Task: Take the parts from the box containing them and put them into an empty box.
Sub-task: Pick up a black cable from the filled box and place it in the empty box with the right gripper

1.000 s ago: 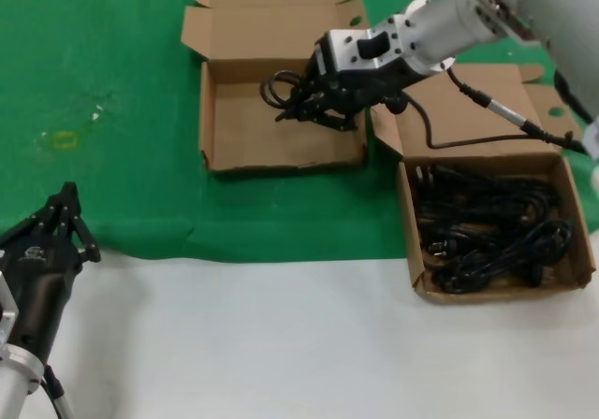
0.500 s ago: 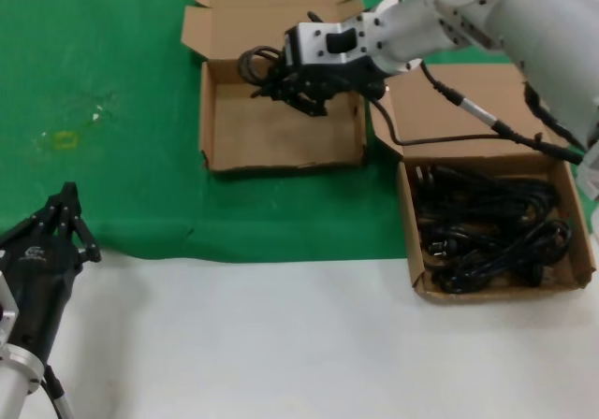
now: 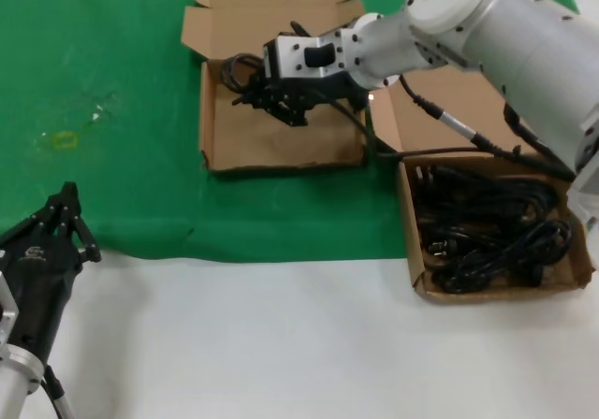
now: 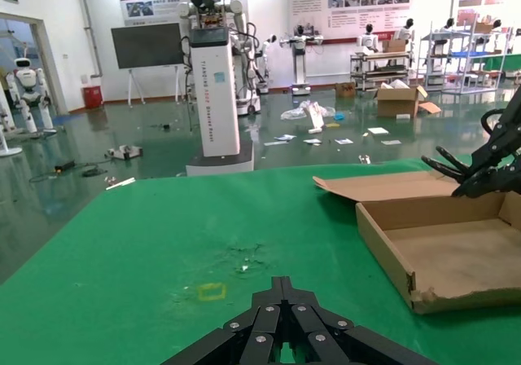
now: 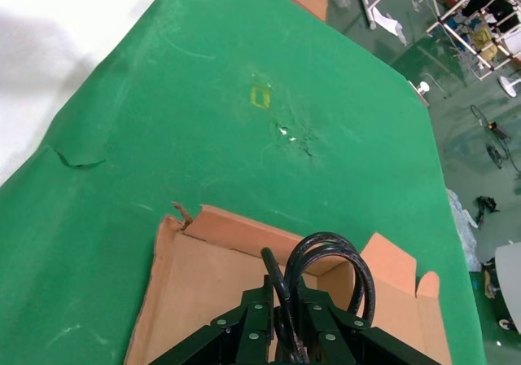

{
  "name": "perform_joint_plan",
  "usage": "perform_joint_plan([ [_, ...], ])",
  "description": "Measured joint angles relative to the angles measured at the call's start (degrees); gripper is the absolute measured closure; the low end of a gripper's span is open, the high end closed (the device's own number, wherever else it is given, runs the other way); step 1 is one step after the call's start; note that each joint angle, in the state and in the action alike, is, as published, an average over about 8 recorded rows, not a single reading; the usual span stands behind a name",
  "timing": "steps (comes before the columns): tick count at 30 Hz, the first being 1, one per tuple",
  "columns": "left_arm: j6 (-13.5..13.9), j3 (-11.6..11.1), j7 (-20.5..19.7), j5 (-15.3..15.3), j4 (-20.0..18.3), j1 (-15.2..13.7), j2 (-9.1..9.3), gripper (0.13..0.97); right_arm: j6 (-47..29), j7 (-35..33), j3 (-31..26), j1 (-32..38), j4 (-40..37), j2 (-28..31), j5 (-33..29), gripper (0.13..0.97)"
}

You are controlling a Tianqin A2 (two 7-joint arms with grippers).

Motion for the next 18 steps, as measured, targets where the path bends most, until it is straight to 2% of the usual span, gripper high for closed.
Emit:
perform_joint_plan([
  [18,0.0,0.0,-0.03,0.01,0.0,0.0,0.0,0.953,4.21,-0.4,-0.02,-2.42,2.75,0.0,-0.8,0.911],
])
